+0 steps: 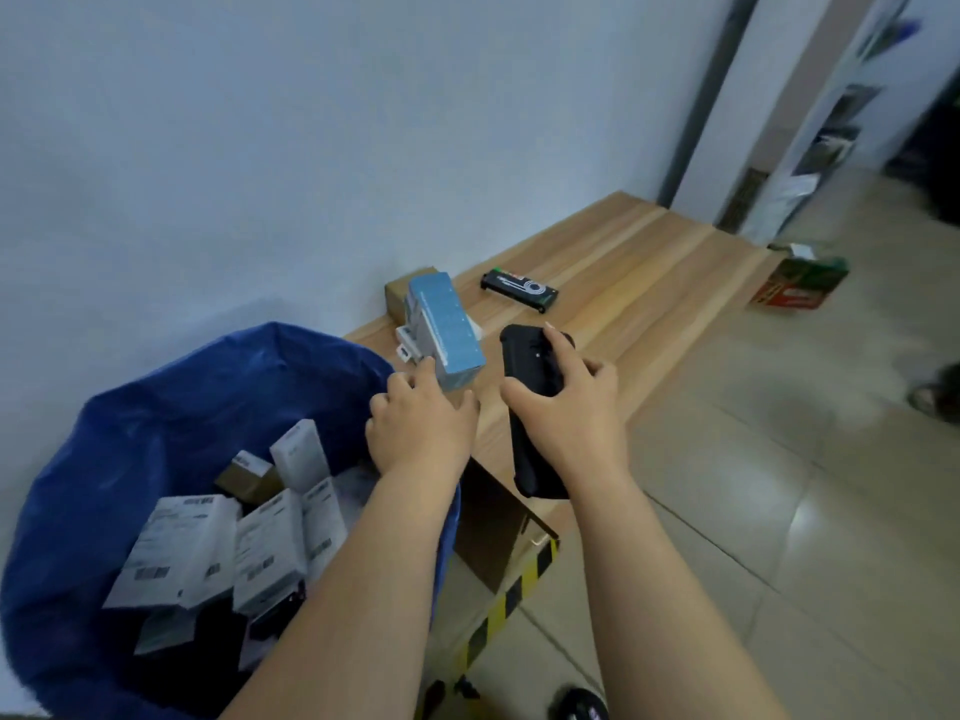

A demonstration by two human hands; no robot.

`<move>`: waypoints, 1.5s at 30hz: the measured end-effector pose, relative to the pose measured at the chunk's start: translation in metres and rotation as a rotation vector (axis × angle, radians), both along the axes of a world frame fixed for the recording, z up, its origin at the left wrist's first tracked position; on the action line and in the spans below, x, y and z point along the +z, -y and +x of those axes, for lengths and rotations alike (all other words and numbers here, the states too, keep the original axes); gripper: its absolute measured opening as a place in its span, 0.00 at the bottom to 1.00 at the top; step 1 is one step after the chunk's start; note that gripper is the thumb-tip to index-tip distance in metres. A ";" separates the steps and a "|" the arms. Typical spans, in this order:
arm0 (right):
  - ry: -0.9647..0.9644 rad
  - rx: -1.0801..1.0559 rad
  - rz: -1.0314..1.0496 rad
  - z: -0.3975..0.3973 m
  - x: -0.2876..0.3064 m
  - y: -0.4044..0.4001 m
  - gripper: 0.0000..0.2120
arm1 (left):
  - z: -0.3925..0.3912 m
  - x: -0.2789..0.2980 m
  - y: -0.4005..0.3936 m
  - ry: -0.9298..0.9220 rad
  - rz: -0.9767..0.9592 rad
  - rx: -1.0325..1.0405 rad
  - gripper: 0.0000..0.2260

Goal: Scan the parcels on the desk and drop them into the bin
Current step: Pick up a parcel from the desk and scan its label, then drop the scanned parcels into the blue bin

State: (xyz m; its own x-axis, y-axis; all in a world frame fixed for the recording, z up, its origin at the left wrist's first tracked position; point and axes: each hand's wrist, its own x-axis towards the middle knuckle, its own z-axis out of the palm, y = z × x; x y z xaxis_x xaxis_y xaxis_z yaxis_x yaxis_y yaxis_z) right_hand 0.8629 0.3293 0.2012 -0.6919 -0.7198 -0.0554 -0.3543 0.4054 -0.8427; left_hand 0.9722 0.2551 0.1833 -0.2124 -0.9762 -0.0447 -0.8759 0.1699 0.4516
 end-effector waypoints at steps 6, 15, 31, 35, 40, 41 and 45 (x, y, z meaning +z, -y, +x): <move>-0.024 -0.162 -0.015 -0.082 0.003 -0.044 0.34 | -0.088 0.010 -0.022 -0.009 -0.068 -0.132 0.28; -0.087 -0.390 0.015 -0.266 -0.002 -0.132 0.33 | -0.286 0.012 -0.075 -0.117 0.000 -0.297 0.29; -0.048 -0.409 0.061 -0.506 -0.025 -0.100 0.33 | -0.508 -0.010 -0.026 -0.049 -0.042 -0.224 0.30; -0.064 -0.390 0.045 -0.564 -0.022 -0.042 0.33 | -0.568 -0.010 0.029 -0.080 -0.044 -0.209 0.30; -0.071 -0.335 0.012 -0.624 -0.010 0.031 0.34 | -0.625 0.002 0.094 -0.088 -0.062 -0.179 0.30; -0.060 -0.327 0.001 -0.633 -0.010 0.045 0.34 | -0.632 0.002 0.107 -0.096 -0.066 -0.169 0.30; -0.001 -0.239 -0.016 -0.657 -0.017 0.101 0.34 | -0.644 -0.002 0.156 -0.079 -0.098 -0.065 0.30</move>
